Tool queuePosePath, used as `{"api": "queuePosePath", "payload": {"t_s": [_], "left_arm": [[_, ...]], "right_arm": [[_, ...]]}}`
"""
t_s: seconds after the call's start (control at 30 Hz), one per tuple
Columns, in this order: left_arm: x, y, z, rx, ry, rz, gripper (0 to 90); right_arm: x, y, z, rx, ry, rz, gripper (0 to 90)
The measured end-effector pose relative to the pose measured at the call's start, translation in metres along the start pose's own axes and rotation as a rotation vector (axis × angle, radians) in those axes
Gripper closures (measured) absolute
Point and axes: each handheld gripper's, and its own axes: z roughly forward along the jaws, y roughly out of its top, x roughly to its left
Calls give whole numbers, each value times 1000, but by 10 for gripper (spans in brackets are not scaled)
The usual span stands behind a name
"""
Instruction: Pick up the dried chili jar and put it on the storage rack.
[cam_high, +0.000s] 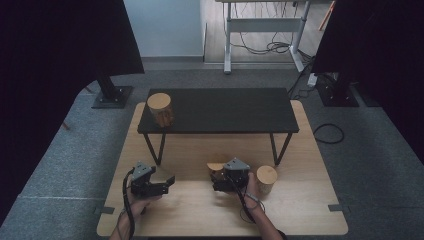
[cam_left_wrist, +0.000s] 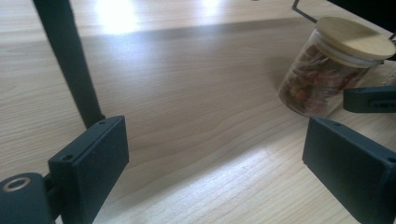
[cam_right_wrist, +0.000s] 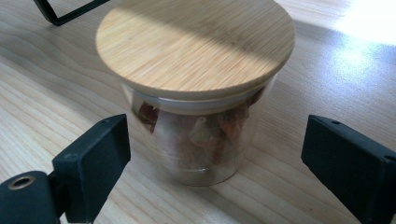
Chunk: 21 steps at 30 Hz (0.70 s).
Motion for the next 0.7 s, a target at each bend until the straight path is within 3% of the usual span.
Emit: {"api": "queuePosePath", "payload": {"t_s": [0.7], "left_arm": [[-5,0,5,22,-23,26,63]], "right_arm": [[-3,10,18,21,44,-11,100]]}}
